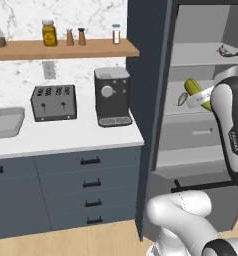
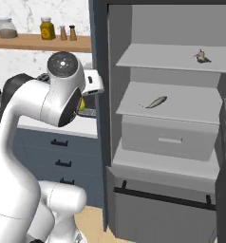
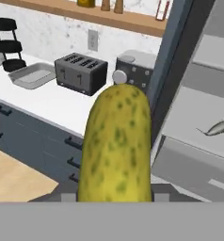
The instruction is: Place one cucumber and one fish in each tupperware on the nearby counter, to pack two identical lunches.
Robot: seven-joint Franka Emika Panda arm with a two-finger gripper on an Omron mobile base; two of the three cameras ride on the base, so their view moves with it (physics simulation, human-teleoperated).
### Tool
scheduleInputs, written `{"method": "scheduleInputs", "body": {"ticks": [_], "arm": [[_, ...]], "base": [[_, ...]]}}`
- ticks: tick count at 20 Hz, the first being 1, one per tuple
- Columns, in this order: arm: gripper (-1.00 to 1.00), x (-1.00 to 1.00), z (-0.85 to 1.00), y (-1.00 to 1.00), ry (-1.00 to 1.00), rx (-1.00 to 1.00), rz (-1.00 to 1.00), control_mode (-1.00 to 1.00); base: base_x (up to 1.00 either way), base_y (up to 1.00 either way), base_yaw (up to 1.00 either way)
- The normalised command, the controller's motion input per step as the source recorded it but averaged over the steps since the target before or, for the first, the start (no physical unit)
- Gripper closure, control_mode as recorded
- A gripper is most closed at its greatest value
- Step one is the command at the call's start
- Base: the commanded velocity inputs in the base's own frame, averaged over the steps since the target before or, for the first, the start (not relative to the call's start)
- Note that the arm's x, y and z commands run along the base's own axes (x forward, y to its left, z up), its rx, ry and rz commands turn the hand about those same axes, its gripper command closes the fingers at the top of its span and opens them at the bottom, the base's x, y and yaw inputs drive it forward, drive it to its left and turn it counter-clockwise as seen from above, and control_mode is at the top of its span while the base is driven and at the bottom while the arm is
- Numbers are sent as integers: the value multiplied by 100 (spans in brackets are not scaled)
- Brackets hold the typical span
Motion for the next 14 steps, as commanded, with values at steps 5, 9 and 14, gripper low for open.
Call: {"method": "scheduleInputs", "body": {"ticks": [5, 9, 14], "arm": [[100, 0, 0, 0, 0, 0, 0, 100], [100, 0, 0, 0, 0, 0, 0, 100], [100, 0, 0, 0, 0, 0, 0, 100]], "base": [[-18, 100, 9], [0, 100, 4], [20, 100, 0]]}}
